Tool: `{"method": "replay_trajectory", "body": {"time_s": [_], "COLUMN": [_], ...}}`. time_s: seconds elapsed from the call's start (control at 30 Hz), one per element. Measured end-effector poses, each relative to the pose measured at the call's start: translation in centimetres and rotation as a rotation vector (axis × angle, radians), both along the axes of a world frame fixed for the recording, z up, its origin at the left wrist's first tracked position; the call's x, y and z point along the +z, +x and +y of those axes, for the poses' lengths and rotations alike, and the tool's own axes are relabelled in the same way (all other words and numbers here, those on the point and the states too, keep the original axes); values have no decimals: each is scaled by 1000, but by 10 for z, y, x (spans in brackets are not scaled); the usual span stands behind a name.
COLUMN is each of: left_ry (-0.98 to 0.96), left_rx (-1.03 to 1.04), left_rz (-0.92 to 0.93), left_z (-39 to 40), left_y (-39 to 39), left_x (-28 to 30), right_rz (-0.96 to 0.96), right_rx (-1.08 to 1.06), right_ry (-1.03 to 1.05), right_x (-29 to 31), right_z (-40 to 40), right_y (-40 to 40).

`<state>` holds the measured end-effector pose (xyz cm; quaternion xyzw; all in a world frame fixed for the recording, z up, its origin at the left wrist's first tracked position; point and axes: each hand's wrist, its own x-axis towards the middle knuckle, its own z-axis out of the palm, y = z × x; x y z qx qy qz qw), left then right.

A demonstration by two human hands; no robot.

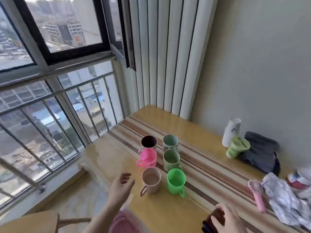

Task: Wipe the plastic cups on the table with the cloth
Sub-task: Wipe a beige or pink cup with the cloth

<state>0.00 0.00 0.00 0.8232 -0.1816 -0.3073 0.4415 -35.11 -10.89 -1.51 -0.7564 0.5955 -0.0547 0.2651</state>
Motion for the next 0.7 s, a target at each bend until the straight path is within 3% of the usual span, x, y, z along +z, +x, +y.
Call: {"method": "replay_trajectory", "body": {"time_s": [0.03,0.13,0.33,0.5,0.6,0.7], "left_ry": [31,237,490,401,297,137], "left_rx": [-57,-193,-237,-155,-80,-18], "left_rz": [-28,-13,-2,60,66,116], "left_z": [-14,-43,-64,-71,-71,-64], "left_y": [0,-11,-7,-10,-7,4], "left_x": [-11,-23,-80,-85,-59,-14], "right_rz": [53,249,364,407,289,-146], "right_rx": [-16,-77,-76,-25,-15,-177], "right_ry": [65,9,127,50,61,68], "right_x": [-5,-33,-108,-117,-77,-27], "right_z": [2,1,-2,10,1,-11], "right_y": [14,15,-6,-3,20,47]}}
